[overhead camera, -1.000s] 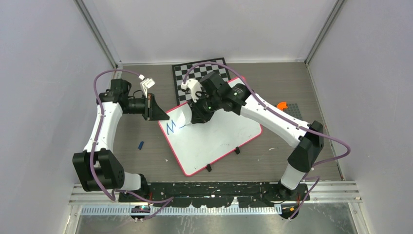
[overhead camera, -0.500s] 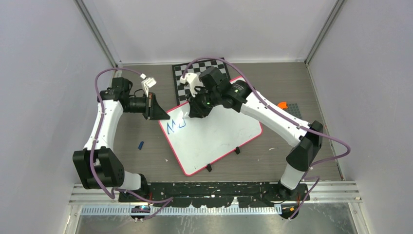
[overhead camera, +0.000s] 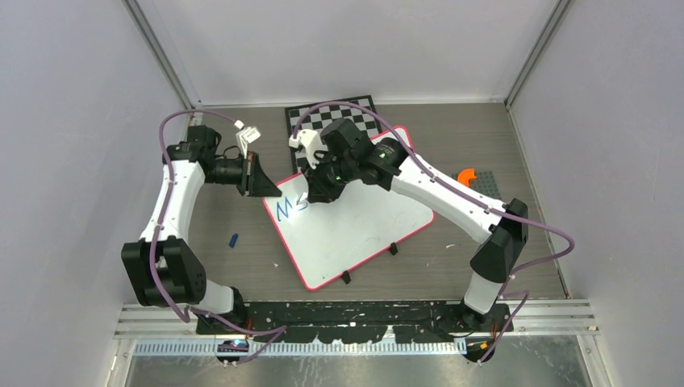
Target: Write a sentence on the whiteboard
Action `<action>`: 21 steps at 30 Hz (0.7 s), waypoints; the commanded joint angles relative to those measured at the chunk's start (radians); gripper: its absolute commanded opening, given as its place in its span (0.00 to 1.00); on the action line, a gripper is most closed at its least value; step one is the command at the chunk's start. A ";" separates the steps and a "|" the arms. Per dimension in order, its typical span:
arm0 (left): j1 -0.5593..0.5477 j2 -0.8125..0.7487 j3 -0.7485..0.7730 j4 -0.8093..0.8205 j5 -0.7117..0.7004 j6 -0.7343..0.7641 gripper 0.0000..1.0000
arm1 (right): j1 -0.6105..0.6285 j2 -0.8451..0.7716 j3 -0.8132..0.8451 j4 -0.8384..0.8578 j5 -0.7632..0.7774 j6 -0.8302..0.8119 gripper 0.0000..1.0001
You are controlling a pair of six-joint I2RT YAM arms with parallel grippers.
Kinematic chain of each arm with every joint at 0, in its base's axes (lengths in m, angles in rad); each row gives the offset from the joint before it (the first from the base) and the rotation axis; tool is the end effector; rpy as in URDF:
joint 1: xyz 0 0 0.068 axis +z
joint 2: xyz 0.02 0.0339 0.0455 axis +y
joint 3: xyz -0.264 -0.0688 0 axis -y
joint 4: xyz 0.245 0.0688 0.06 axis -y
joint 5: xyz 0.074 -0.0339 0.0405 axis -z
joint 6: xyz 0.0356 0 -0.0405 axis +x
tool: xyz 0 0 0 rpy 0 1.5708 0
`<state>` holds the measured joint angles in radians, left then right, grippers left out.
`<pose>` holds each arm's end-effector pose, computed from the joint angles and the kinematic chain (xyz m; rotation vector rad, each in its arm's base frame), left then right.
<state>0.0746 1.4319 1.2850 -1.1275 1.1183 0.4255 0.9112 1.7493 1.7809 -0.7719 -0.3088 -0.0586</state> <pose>0.2624 -0.0125 0.3128 0.6081 2.2092 -1.2990 0.2302 0.3145 0.3682 -1.2614 2.0417 0.7758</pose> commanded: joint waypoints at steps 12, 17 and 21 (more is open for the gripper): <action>-0.042 0.150 0.106 -0.132 -0.132 0.203 0.00 | -0.111 -0.117 -0.004 -0.003 -0.060 -0.024 0.00; -0.046 0.170 0.114 -0.139 -0.127 0.213 0.00 | -0.110 -0.104 -0.004 0.014 -0.064 -0.017 0.00; -0.050 0.164 0.099 -0.126 -0.129 0.207 0.00 | -0.106 -0.079 -0.005 0.018 -0.057 -0.016 0.00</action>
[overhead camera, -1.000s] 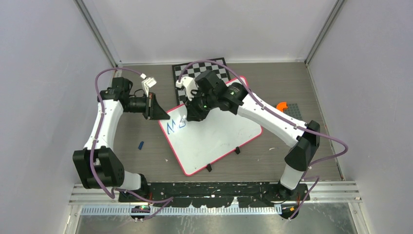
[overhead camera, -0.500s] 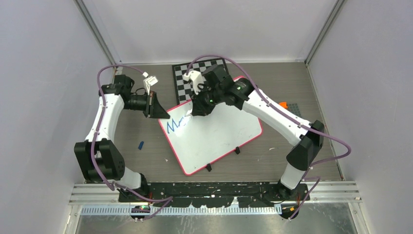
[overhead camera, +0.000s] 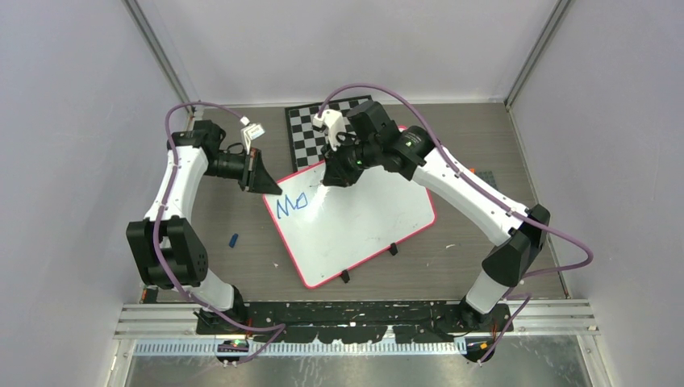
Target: Write a sentence on the whiteboard
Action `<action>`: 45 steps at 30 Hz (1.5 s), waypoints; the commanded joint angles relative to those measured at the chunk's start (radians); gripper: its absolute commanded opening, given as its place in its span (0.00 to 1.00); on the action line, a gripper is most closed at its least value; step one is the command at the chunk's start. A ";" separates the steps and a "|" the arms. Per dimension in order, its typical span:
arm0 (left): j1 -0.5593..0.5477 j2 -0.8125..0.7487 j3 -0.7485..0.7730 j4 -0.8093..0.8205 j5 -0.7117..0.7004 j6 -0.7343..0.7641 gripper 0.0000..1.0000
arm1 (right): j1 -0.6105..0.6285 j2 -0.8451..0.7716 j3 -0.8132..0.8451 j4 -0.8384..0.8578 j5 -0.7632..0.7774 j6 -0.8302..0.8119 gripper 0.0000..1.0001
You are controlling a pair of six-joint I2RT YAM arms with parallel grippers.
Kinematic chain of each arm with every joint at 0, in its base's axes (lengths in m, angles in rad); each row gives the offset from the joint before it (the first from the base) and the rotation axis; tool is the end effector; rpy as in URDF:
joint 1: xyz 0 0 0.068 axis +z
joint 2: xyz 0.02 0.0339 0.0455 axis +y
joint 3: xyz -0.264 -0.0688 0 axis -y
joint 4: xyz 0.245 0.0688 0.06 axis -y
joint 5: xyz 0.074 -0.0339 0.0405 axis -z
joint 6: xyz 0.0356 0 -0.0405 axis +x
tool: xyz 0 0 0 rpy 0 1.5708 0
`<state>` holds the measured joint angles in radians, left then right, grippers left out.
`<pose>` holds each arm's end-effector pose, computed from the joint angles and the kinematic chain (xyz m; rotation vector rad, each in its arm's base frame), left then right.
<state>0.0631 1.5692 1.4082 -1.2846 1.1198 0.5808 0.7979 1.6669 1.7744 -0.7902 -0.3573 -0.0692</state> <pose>0.2837 -0.0142 0.3086 0.6882 2.2398 -1.3457 0.2465 0.2705 0.3945 -1.1532 2.0176 0.7832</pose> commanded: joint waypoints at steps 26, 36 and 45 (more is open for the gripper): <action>-0.051 0.016 -0.037 0.043 -0.147 0.039 0.00 | 0.024 0.033 -0.065 0.070 0.061 -0.035 0.00; -0.051 0.008 -0.045 0.047 -0.149 0.039 0.00 | 0.024 -0.008 -0.126 0.074 0.067 -0.034 0.00; -0.053 0.005 -0.047 0.051 -0.150 0.034 0.00 | -0.022 0.020 -0.042 0.072 0.066 -0.020 0.00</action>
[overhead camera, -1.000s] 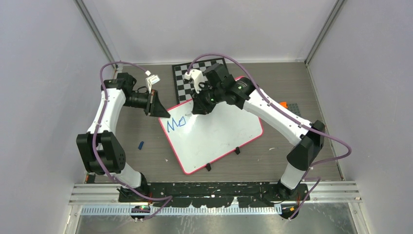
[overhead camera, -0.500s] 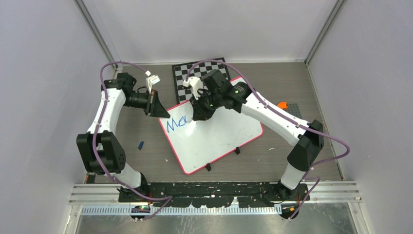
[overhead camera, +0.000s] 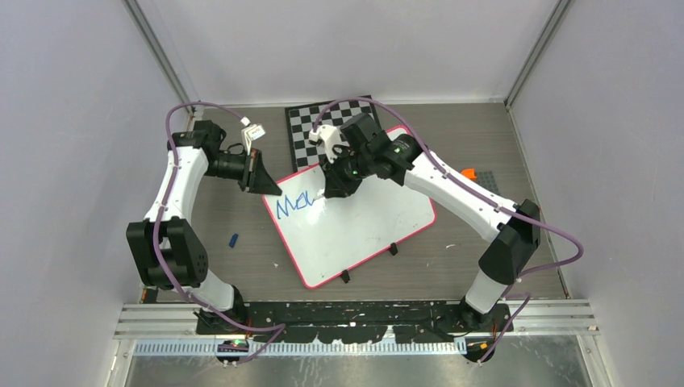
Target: Write a sentence on the whiteboard
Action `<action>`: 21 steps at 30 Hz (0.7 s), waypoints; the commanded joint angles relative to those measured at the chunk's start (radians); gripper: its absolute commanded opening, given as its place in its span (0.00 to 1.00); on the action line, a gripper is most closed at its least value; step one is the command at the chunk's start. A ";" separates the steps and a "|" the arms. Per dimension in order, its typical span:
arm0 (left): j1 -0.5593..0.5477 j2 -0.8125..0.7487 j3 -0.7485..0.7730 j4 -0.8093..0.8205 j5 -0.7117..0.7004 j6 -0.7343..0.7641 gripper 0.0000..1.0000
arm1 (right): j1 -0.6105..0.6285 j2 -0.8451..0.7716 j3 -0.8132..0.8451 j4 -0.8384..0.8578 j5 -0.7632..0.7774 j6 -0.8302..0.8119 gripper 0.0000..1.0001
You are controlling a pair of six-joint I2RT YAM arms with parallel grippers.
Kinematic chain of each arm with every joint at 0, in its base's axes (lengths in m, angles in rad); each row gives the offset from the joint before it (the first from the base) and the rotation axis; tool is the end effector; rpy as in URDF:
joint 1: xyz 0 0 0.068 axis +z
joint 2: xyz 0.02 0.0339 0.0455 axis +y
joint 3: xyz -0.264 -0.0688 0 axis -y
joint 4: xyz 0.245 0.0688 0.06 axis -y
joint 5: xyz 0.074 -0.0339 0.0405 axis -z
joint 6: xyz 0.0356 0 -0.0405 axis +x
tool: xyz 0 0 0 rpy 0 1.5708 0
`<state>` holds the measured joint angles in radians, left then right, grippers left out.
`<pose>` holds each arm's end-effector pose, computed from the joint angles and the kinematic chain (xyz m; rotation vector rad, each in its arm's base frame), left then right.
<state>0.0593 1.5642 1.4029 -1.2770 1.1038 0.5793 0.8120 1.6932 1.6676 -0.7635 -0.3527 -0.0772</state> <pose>0.2830 -0.0150 0.3081 0.6977 2.2490 -1.3264 0.2487 0.2801 0.3530 -1.2043 2.1137 0.7626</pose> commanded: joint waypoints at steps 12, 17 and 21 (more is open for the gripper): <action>-0.051 0.010 -0.039 0.047 -0.140 0.026 0.09 | -0.037 -0.052 0.071 0.013 -0.005 -0.012 0.00; -0.050 0.007 -0.030 0.047 -0.139 0.012 0.28 | -0.025 -0.077 0.038 -0.001 -0.010 -0.016 0.00; -0.049 -0.002 -0.025 0.056 -0.137 0.000 0.35 | -0.025 -0.078 0.017 0.010 -0.006 -0.012 0.00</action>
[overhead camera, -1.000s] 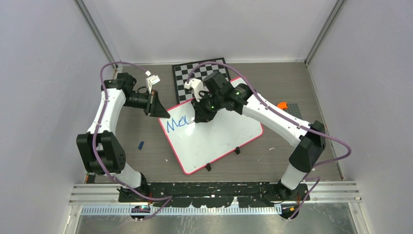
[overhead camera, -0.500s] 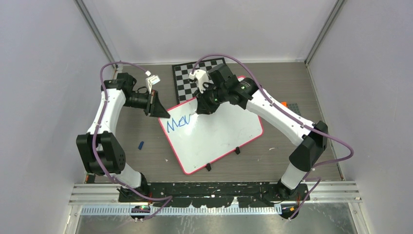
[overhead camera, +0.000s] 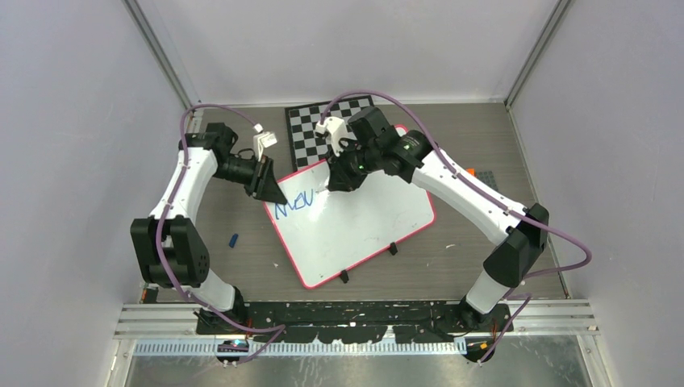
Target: Write a sentence on the whiteboard
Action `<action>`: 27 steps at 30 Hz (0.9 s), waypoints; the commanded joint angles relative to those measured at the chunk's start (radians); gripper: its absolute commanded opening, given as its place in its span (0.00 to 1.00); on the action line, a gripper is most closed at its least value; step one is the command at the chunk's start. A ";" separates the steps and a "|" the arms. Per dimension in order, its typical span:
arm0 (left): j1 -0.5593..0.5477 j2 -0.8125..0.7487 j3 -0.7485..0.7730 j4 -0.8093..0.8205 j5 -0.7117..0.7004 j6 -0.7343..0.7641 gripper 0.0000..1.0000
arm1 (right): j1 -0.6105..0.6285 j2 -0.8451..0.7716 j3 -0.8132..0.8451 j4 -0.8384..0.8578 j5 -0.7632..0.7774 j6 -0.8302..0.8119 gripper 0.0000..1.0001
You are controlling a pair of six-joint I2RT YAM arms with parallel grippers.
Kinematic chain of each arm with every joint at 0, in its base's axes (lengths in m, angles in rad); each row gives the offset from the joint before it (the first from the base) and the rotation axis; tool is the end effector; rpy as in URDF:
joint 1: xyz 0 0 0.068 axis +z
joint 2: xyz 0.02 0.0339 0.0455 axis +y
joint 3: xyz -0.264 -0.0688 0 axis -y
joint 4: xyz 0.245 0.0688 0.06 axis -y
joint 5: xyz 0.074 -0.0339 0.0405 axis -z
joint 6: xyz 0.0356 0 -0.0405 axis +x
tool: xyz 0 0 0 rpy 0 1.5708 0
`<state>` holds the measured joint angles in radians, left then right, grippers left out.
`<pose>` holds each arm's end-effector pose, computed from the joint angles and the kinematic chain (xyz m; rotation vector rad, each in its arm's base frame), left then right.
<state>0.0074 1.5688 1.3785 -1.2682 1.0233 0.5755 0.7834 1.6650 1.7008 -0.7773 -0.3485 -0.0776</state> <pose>0.2820 -0.0283 0.2981 0.7609 2.3304 -1.2783 0.2513 0.2674 0.3725 -1.1570 2.0790 0.7527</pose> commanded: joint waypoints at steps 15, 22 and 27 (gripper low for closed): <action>0.002 -0.017 -0.005 0.040 -0.046 0.010 0.00 | 0.004 -0.005 -0.005 0.061 0.019 -0.012 0.00; 0.002 -0.027 -0.010 0.042 -0.045 0.015 0.00 | -0.008 -0.014 -0.023 0.037 0.052 -0.038 0.00; 0.002 -0.032 -0.013 0.044 -0.046 0.019 0.00 | -0.036 -0.025 -0.023 0.017 0.055 -0.056 0.00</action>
<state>-0.0044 1.5681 1.3701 -1.3003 1.0576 0.5587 0.7761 1.6604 1.6741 -0.7692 -0.3355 -0.0998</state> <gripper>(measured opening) 0.075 0.169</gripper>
